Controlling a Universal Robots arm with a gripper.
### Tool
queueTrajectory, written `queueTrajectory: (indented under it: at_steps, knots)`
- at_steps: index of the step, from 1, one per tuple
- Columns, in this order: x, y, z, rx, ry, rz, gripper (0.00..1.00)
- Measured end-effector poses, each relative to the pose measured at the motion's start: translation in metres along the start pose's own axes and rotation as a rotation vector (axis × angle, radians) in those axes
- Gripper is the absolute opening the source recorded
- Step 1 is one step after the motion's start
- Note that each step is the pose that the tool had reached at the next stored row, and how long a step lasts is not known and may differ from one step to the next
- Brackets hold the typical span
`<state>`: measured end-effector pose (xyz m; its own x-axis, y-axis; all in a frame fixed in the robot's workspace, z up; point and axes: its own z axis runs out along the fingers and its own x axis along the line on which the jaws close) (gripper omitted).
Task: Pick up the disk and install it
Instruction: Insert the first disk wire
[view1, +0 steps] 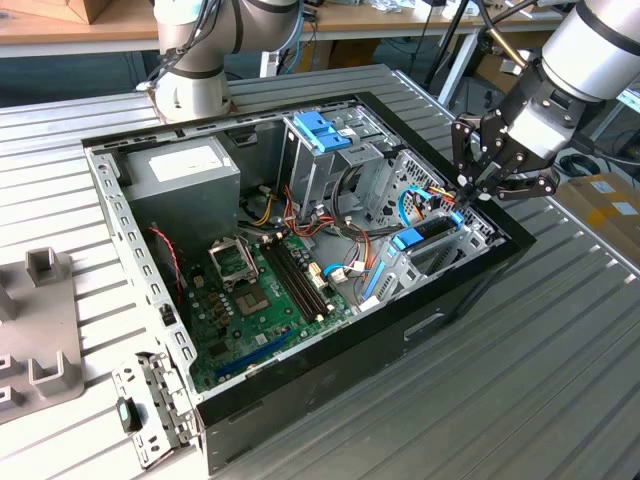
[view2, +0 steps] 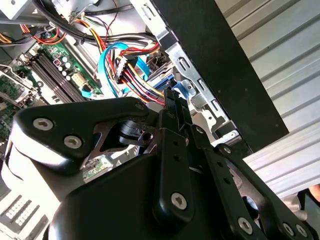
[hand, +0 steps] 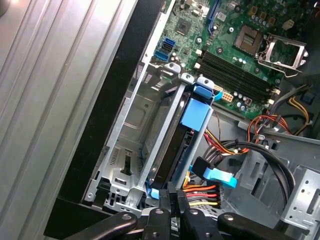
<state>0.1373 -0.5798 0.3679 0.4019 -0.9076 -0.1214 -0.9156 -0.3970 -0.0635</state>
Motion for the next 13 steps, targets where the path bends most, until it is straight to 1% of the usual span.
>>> queueTrajectory:
  at_steps: [10,12,13]
  knots:
    - [0.0000,0.0000,0.0000,0.0028,0.0015,0.023,0.17]
    - [0.0000,0.0000,0.0002,0.0102,0.0054,0.084,0.17]
    - [0.0001,0.0000,0.0003,0.0156,0.0082,0.127,0.17]
